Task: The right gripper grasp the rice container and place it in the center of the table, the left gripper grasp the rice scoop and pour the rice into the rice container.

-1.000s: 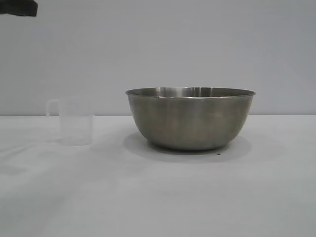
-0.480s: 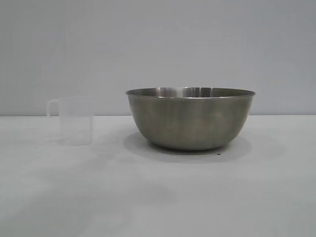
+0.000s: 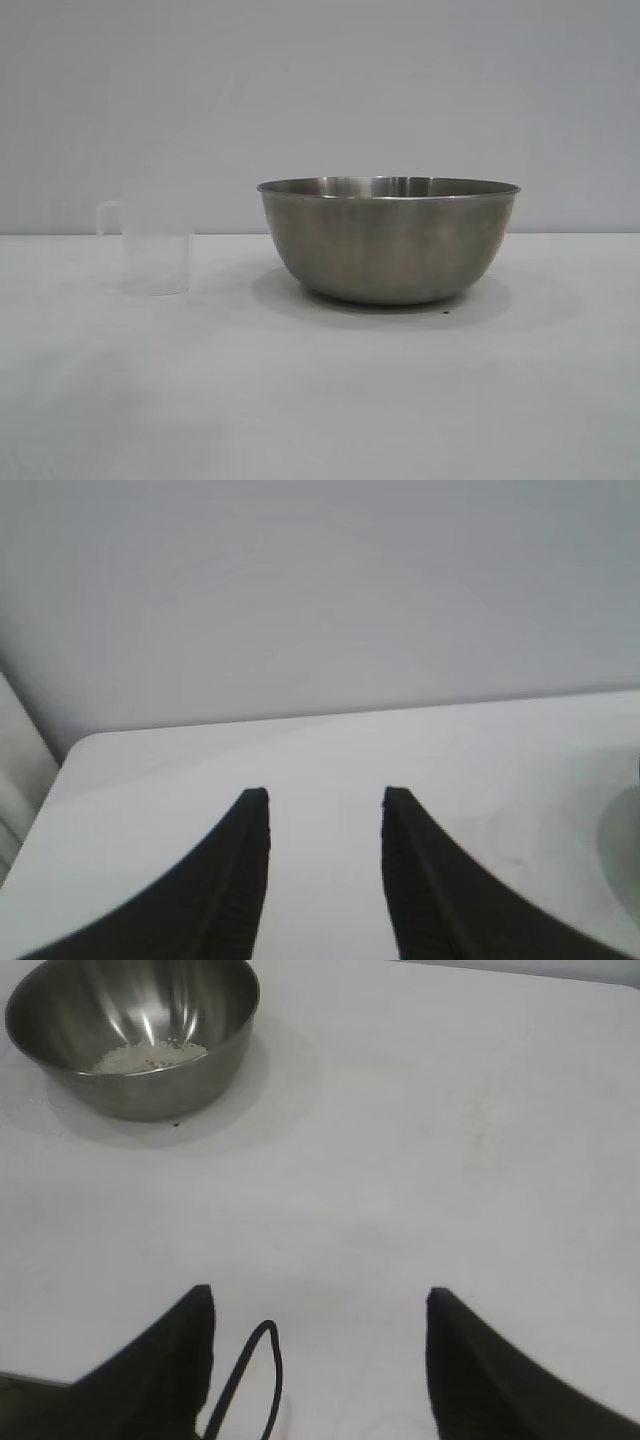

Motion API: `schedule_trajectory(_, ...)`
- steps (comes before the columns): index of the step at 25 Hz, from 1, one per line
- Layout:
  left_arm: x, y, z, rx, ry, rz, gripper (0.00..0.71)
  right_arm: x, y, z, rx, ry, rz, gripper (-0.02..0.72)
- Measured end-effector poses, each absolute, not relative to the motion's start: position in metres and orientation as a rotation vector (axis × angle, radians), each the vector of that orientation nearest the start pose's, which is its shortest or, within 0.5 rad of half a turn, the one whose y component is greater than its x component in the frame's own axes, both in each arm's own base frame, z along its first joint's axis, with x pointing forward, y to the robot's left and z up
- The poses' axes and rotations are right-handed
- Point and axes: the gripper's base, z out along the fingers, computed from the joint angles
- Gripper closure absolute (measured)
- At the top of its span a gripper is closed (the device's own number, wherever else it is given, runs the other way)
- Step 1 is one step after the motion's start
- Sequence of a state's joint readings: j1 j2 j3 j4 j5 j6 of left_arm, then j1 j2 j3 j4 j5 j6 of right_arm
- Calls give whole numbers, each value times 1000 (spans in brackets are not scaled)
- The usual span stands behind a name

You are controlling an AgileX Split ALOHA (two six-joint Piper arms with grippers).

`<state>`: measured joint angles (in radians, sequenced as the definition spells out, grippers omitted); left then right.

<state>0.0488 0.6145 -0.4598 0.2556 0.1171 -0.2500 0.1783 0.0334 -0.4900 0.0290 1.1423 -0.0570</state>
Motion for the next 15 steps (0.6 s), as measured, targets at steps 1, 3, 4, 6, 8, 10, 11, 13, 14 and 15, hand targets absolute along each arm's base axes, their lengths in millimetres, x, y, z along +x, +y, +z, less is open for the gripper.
schedule_trajectory(1, 124, 12, 306, -90, 1761, 80, 483, -3, 2, 268, -257, 2155, 105, 254)
schedule_trajectory(3, 111, 16, 301, -164, 1836, 89, 483, -3, 2, 268, -257, 2155, 105, 254)
schedule_trajectory(4, 106, 16, 299, -189, 1864, 77, 483, -3, 2, 268, -257, 2155, 105, 254)
schedule_trajectory(6, 93, 13, 297, -181, 1899, 68, 483, -3, 2, 268, -257, 2155, 105, 254)
schedule_trajectory(8, 82, 9, 296, -163, 1907, 31, 483, -3, 2, 268, -255, 2156, 106, 254)
schedule_trajectory(10, 69, 5, 293, -137, 1946, 33, 483, -3, 2, 268, -255, 2156, 106, 254)
schedule_trajectory(11, 65, 3, 290, -131, 1978, 25, 483, -3, 2, 268, -255, 2156, 106, 254)
schedule_trajectory(13, 56, 0, 285, -127, 2023, 14, 483, -3, 2, 268, -255, 2156, 106, 254)
schedule_trajectory(14, 52, -1, 283, -132, 2044, 11, 483, -3, 2, 268, -255, 2156, 106, 254)
schedule_trajectory(15, 47, -1, 282, -145, 2051, 22, 483, -3, 2, 268, -255, 2156, 106, 254)
